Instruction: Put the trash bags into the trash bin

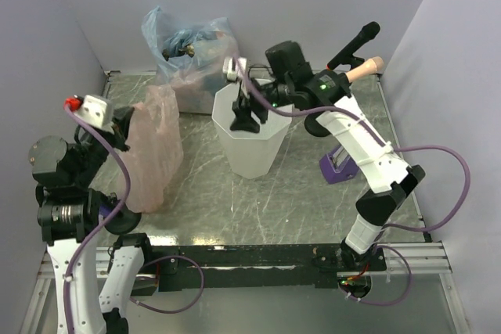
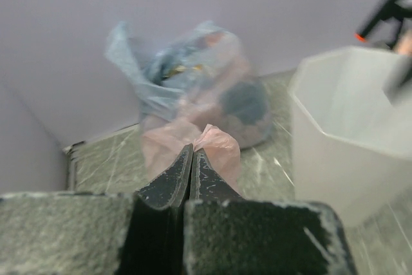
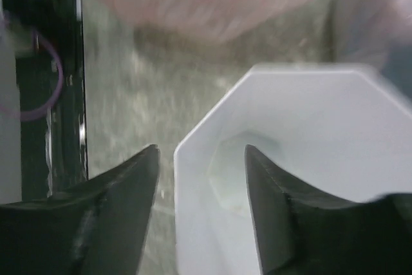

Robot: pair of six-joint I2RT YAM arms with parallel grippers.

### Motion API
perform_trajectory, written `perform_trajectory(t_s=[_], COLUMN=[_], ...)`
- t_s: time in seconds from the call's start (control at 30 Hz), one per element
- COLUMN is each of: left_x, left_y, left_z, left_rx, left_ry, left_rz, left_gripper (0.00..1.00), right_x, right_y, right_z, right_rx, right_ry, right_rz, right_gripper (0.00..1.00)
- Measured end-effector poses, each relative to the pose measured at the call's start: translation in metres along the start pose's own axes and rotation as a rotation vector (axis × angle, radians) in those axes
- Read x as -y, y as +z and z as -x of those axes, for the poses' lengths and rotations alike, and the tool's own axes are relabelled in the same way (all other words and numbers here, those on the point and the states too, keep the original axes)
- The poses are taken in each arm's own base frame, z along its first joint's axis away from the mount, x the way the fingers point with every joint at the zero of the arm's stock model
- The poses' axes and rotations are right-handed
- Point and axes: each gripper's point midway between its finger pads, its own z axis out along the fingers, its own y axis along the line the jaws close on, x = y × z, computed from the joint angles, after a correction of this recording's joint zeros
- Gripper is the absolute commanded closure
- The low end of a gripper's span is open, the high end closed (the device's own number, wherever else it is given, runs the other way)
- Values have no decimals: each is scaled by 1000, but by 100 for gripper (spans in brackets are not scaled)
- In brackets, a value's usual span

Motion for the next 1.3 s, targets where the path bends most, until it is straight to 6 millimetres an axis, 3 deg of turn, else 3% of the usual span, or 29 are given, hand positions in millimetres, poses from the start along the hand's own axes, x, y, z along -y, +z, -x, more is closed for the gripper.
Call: perform_trajectory(t_s=[0.13, 0.2, 0.27, 0.33, 0.43, 0.57, 0.67, 0.77, 0.9, 1.03, 1.3], left_x=[35, 51, 65, 76, 89, 97, 98, 100, 102, 98, 82], left_y=[-20, -33, -45, -57, -77, -105, -120, -132, -141, -147, -161], left_z=[-7, -10, -15, -20, -33, -50, -58, -61, -73, -90, -98], left_rx=[-22, -29, -47, -67, -129, -199, -221, -222, -256, -309, -348], left_ry=[51, 68, 80, 101, 142, 219, 253, 270, 271, 279, 349], left_rz=[-170, -244, -306, -362, -425, -459, -438, -418, -418, -394, -285], left_gripper=[99, 99, 100, 99, 99, 99, 99, 100, 99, 99, 99], right_x=[11, 15, 18, 21, 23, 12, 4, -3, 0, 12, 43], right_y=[-21, -23, -13, 10, 64, 140, 173, 182, 182, 174, 157], right_z=[63, 85, 97, 106, 97, 59, 34, 23, 25, 28, 32], right_rx=[177, 241, 270, 284, 243, 114, 14, -42, -49, -46, -72], right_ry=[-5, 5, 20, 37, 77, 118, 137, 129, 112, 72, -86], right_rz=[-93, -115, -111, -87, -40, 1, -43, -97, -147, -205, -342], right_gripper=[26, 25, 24, 21, 19, 16, 16, 18, 19, 16, 14])
